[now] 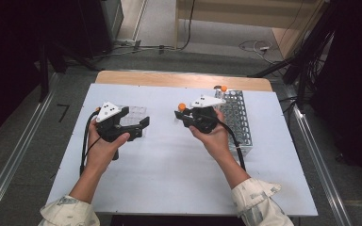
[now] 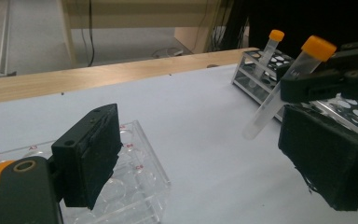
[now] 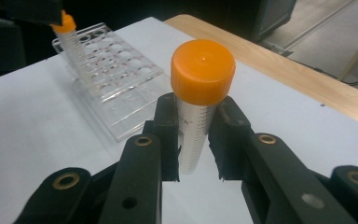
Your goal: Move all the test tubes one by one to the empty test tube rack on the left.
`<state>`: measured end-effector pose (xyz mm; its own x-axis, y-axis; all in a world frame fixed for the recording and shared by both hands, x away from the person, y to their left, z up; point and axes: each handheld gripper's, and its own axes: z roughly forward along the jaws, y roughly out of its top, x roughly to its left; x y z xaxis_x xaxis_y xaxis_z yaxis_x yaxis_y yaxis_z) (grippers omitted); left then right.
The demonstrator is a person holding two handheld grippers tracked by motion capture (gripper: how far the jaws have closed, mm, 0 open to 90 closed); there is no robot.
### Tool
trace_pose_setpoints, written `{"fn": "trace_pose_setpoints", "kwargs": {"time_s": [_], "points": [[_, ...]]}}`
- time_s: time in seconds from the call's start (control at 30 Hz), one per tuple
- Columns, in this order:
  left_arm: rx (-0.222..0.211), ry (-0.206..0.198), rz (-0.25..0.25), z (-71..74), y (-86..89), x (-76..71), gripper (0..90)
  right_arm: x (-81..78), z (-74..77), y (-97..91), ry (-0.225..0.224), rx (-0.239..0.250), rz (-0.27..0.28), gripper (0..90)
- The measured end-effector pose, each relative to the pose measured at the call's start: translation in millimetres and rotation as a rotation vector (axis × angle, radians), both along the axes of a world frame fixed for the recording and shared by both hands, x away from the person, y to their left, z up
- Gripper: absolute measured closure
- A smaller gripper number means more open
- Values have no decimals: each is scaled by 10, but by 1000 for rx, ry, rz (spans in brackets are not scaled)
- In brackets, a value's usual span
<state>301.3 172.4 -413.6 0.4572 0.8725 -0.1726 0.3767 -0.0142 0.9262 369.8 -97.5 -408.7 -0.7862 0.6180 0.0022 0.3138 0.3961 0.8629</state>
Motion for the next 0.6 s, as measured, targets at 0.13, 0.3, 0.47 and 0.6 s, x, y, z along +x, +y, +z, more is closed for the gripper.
{"fn": "trace_pose_setpoints", "kwargs": {"time_s": [0.13,0.3,0.47,0.6], "points": [[-9,-3,-29,13,-44,-15,151,-60,-38,131,7,-10,33,717],[-7,-3,-59,8,-96,-30,163,-118,-103,280,13,-30,62,717],[5,6,-70,-14,-117,-25,189,-145,-188,400,26,-50,81,717],[10,8,-76,-33,-137,-22,197,-176,-226,498,32,-61,102,717]]}}
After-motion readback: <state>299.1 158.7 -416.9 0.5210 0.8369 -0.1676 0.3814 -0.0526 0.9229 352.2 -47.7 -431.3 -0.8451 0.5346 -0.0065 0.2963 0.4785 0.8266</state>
